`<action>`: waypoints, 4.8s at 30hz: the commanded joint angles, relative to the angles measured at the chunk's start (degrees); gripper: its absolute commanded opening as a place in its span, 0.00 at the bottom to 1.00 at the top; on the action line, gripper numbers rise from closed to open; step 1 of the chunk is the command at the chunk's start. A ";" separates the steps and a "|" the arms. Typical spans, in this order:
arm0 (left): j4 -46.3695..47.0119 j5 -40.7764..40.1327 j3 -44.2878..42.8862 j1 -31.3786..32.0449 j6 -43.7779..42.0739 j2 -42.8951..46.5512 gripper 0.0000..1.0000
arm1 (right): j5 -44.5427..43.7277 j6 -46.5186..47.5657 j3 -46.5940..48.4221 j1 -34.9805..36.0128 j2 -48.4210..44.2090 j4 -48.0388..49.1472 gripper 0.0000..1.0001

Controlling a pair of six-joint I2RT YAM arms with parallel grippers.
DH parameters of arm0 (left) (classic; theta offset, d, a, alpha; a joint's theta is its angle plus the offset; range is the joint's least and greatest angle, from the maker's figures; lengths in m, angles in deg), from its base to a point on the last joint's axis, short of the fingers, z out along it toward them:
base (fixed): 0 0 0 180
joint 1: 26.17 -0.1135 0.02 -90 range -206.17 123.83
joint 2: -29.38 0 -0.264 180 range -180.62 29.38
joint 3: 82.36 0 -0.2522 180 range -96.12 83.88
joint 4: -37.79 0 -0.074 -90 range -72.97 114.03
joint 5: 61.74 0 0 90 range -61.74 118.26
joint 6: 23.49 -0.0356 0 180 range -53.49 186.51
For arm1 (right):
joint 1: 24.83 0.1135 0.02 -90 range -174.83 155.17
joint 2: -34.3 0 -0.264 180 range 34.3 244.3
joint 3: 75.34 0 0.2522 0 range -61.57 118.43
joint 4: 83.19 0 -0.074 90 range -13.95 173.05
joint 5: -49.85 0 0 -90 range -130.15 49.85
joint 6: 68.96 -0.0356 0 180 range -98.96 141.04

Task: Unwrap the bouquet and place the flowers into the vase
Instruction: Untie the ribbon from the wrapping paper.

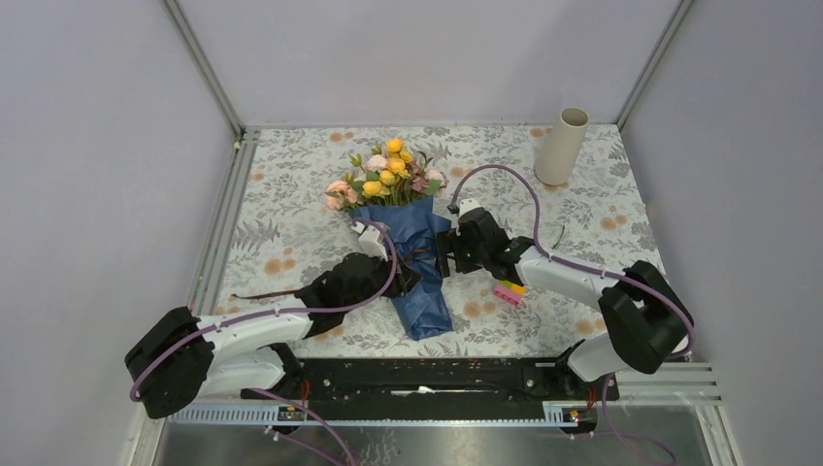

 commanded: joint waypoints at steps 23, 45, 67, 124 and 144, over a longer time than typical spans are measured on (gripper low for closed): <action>-0.39 -6.82 -0.76 4.65 -1.91 -6.48 0.22 | -6.12 5.63 -0.28 -0.63 2.09 12.53 0.05; -1.46 -10.25 2.50 7.11 2.73 -11.84 0.13 | -9.35 6.63 14.69 0.39 -0.89 8.48 0.00; -0.64 -10.24 3.60 7.11 4.12 -9.75 0.12 | -11.12 7.67 -14.08 0.80 -5.72 24.42 0.82; -8.12 -9.22 1.80 7.08 2.87 -6.54 0.09 | -26.11 13.23 9.96 2.24 -5.54 14.46 0.00; -34.13 -15.53 -17.43 2.89 -5.03 6.56 0.85 | -25.80 3.56 5.42 1.93 -20.64 -9.60 0.89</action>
